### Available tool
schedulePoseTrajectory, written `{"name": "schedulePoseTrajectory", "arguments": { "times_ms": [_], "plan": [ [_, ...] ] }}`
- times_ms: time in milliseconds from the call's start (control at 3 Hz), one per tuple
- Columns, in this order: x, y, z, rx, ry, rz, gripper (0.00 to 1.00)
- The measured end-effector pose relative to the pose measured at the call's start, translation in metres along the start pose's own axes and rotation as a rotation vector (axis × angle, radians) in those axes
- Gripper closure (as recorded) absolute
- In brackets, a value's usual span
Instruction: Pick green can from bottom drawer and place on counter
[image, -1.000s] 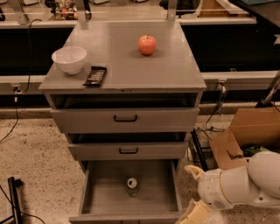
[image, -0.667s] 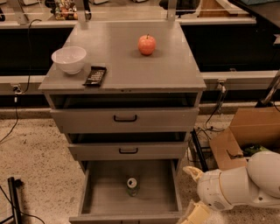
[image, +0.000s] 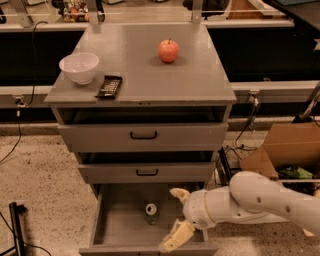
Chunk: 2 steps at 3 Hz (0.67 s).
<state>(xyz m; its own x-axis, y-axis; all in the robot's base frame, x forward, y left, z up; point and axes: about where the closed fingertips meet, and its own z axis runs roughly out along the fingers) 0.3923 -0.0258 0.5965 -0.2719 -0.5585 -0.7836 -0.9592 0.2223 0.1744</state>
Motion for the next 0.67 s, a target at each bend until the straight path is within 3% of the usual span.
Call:
{"name": "schedulePoseTrajectory", "arguments": {
  "times_ms": [333,667],
  "plan": [
    [0.012,-0.010,0.054,0.032,-0.102,-0.014,0.00],
    [0.032,-0.016,0.076,0.069,-0.162,-0.027,0.00]
  ]
}}
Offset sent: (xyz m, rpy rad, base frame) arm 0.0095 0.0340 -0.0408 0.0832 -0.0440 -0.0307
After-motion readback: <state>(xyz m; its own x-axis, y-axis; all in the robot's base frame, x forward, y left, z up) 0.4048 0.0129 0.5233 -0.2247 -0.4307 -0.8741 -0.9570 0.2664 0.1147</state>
